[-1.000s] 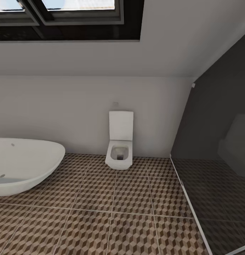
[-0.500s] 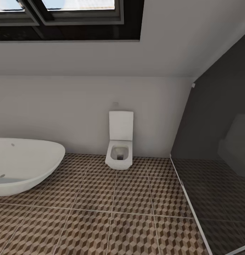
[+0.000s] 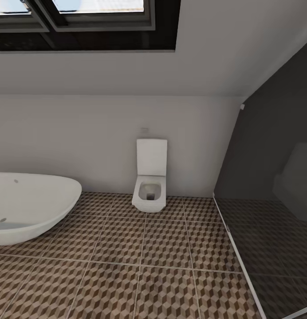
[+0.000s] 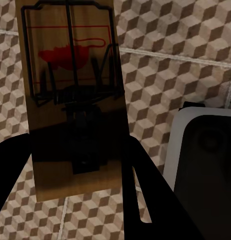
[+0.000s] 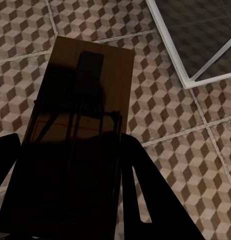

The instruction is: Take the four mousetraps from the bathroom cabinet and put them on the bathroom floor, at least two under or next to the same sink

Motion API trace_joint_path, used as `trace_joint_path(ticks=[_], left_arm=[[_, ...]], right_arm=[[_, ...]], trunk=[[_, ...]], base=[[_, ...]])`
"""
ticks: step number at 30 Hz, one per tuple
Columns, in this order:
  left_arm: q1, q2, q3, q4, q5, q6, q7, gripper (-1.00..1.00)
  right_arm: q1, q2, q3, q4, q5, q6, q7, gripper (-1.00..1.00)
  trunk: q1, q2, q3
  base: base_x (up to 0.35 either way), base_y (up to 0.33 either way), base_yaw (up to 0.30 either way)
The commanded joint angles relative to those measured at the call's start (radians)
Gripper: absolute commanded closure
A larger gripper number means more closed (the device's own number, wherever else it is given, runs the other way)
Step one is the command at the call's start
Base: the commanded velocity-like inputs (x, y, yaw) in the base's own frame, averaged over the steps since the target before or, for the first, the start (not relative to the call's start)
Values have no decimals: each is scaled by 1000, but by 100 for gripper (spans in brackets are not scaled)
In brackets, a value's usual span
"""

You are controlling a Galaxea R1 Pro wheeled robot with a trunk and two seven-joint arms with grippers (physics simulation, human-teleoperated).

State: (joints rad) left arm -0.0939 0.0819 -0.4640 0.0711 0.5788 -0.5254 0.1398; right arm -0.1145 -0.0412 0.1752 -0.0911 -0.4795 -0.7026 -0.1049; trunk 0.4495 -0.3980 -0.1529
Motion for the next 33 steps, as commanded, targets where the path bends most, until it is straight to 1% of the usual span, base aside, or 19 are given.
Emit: trace_joint_path(ticks=[1, 33], left_arm=[[-1, -1, -7, 3, -2, -4, 6, 100], [-1, -1, -7, 3, -2, -4, 6, 100]], right_arm=[[-1, 0, 9, 0, -2, -1, -9, 100], [-1, 0, 9, -1, -2, -1, -9, 100]], trunk=[[1, -2, -2], [1, -2, -2]], base=[[0, 0, 0], [0, 0, 0]])
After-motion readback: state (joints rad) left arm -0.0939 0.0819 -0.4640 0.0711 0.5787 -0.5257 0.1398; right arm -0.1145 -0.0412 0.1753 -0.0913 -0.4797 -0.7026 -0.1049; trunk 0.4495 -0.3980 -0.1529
